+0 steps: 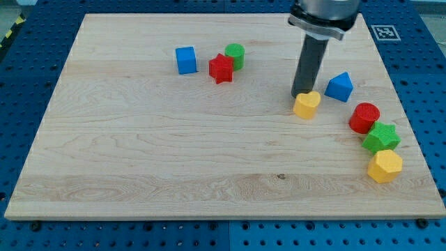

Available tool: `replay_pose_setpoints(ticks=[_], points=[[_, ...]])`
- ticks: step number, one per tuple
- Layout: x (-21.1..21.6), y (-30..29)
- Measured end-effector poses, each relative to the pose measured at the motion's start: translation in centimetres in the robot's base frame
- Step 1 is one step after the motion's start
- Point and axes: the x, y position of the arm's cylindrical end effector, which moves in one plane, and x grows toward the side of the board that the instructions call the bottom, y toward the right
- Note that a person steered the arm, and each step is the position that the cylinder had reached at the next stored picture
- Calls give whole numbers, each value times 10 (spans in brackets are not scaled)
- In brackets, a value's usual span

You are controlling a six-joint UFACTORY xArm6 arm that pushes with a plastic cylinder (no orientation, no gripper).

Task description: Push the yellow heart above the red circle

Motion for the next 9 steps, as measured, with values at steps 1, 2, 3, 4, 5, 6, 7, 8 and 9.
replay_pose_setpoints(ticks=[1,2,3,4,5,6,7,8,9], points=[[16,-1],[26,-14],[38,-42],[65,-39],[71,-4],[71,19],[69,21],[67,10],[61,-4]])
